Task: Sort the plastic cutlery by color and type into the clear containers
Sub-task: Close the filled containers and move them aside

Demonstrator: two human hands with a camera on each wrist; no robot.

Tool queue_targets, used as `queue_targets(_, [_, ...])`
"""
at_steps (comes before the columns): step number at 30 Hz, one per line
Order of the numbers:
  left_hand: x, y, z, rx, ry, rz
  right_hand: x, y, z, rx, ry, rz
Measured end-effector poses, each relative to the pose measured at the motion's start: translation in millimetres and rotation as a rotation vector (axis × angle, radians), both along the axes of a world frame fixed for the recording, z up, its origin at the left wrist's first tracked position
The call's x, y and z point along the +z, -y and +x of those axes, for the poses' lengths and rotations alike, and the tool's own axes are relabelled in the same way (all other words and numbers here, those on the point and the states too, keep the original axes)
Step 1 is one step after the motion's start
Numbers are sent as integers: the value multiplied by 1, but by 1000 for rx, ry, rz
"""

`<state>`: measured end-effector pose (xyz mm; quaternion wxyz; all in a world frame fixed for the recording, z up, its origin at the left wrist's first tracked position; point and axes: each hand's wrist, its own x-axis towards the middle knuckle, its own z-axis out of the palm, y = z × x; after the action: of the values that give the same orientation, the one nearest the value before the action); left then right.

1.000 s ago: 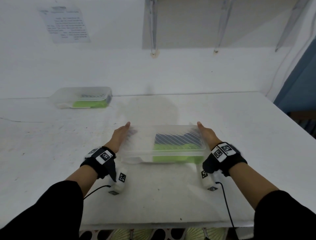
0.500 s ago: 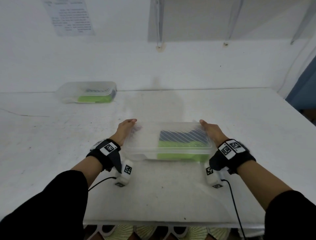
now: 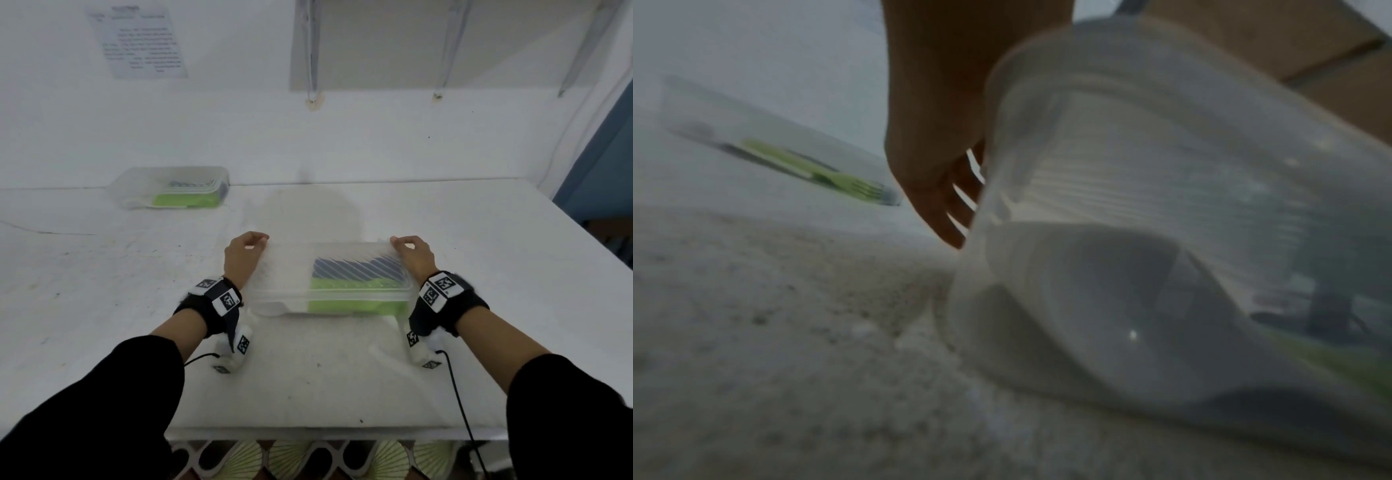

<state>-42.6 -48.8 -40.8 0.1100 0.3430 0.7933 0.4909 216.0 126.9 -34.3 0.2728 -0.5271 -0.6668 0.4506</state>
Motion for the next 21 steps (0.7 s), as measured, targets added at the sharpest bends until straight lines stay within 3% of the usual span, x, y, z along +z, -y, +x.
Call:
queue_targets(3, [10,7,10,53,-198,-51,10,7,3,57,152,109])
queue_targets(7, [14,11,19,34,-284,-153,15,18,9,86,274,232])
queue_targets(12, [6,24,34,-124,-155,-415,4,41,21,151,159,3])
queue_targets(21, [8,32,45,-62,-112,-311,4,43,26,269,142,75])
